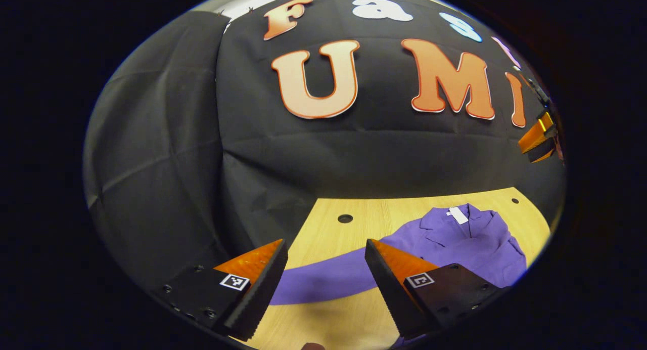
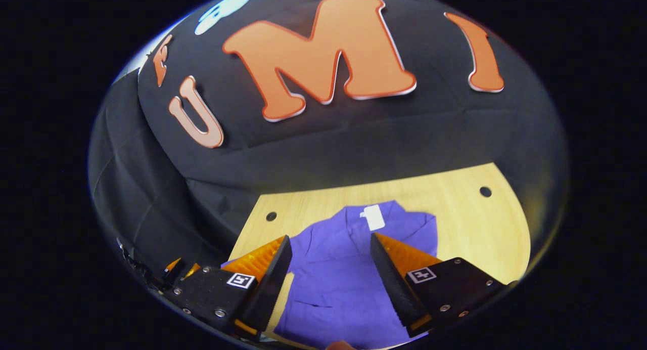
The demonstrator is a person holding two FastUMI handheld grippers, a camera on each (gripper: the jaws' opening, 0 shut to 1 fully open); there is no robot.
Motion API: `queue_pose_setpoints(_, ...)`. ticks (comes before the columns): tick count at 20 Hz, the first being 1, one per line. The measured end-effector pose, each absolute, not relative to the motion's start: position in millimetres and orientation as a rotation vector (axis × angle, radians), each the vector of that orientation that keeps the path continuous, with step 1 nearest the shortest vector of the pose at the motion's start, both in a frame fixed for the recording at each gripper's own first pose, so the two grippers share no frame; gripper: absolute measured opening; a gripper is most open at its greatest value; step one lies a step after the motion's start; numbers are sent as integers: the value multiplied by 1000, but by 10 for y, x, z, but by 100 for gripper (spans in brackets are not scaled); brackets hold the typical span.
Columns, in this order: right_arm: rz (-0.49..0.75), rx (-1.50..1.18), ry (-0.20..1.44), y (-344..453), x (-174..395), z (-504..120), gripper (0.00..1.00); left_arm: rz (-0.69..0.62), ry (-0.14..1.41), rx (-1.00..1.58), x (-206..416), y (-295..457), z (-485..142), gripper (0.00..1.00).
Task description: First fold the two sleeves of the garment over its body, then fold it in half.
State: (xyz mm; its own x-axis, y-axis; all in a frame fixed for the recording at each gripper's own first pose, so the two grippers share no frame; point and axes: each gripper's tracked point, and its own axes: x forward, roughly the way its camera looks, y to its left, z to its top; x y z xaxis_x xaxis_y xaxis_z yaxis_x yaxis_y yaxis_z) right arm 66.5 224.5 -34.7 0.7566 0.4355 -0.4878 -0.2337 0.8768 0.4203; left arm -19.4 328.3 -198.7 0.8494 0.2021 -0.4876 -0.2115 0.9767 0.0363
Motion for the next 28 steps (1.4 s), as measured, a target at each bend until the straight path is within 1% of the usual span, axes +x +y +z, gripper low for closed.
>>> queue_pose_setpoints(1, 346, 339, 563, 2137, 660, -241, 96, 222, 541, -38, -176, 3317, -2049, 96)
queue_pose_setpoints(3, 297, 319, 478, 1867, 644, -87, 96, 223, 604, -90, -113, 3383, -2179, 96)
queue_pose_setpoints(6, 234, 262, 364, 1515, 609, 106, 96, 243, 741, -192, -62, 3561, -2494, 97)
queue_pose_setpoints(11, 155, 178, 263, 1062, 401, 192, 95, 281, 986, -286, -99, 3769, -3104, 96)
queue_pose_setpoints(13, 138, 164, 241, 953, 313, 184, 95, 290, 1071, -287, -110, 3835, -3312, 96)
queue_pose_setpoints(14, 128, 152, 230, 894, 278, 171, 100, 284, 1105, -294, -82, 3836, -3397, 97)
queue_pose_setpoints(15, 117, 134, 225, 831, 227, 157, 100, 282, 1150, -302, -84, 3839, -3463, 97)
queue_pose_setpoints(16, 103, 111, 216, 763, 192, 143, 96, 285, 1183, -306, -70, 3875, -3558, 97)
queue_pose_setpoints(17, 92, 88, 210, 726, 146, 133, 96, 286, 1217, -312, -89, 3891, -3674, 97)
queue_pose_setpoints(18, 84, 68, 202, 692, 97, 129, 100, 282, 1235, -323, -74, 3895, -3797, 97)
queue_pose_setpoints(19, 79, 50, 198, 689, 47, 120, 100, 282, 1269, -335, -100, 3916, -3905, 97)
queue_pose_setpoints(20, 72, 33, 193, 669, -6, 105, 95, 286, 1288, -346, -89, 3950, -3997, 97)
queue_pose_setpoints(22, 62, 16, 193, 664, -92, 52, 95, 292, 1349, -356, -141, 3994, -4169, 97)
queue_pose_setpoints(28, 21, 14, 247, 598, -204, -173, 95, 320, 1454, -364, -210, 4099, -4571, 98)
